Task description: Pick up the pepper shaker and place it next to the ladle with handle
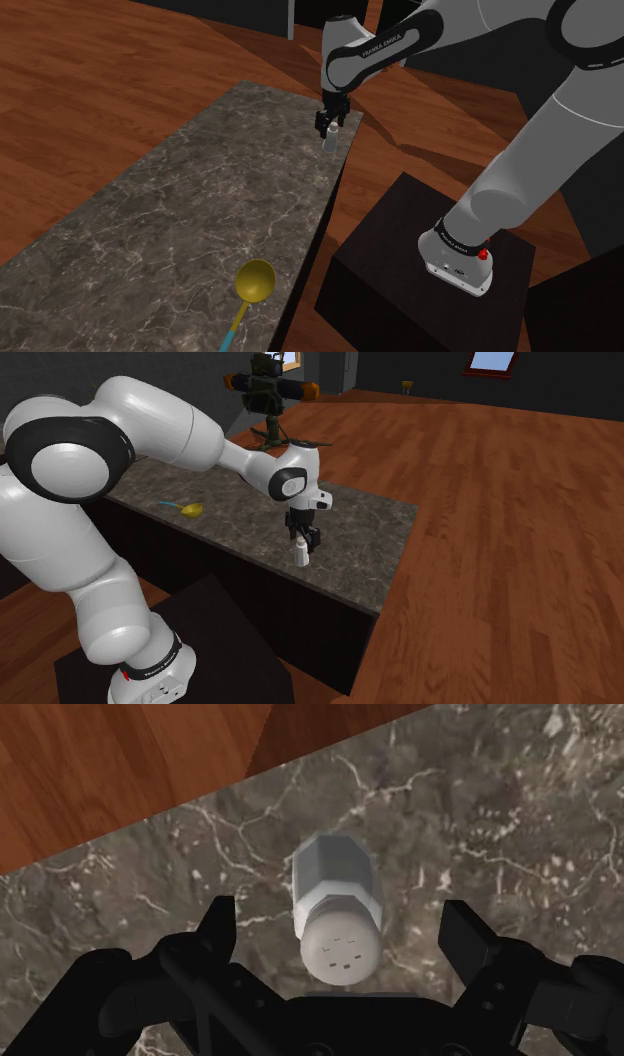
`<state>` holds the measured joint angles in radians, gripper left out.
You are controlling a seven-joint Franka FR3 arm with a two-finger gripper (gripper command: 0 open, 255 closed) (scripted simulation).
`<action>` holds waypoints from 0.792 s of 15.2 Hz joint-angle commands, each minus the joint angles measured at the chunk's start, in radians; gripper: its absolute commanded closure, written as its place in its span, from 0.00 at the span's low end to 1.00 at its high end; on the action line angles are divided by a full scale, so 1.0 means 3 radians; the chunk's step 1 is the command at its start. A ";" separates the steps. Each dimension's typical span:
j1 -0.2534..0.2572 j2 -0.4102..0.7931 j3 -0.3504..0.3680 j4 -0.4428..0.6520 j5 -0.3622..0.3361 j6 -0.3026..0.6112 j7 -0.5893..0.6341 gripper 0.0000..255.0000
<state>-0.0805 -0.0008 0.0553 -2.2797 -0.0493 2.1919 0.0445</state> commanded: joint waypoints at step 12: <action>0.0001 0.0000 0.0001 -0.0004 0.0000 0.0005 0.0002 1.00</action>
<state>-0.0804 -0.0010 0.0555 -2.2806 -0.0493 2.1933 0.0450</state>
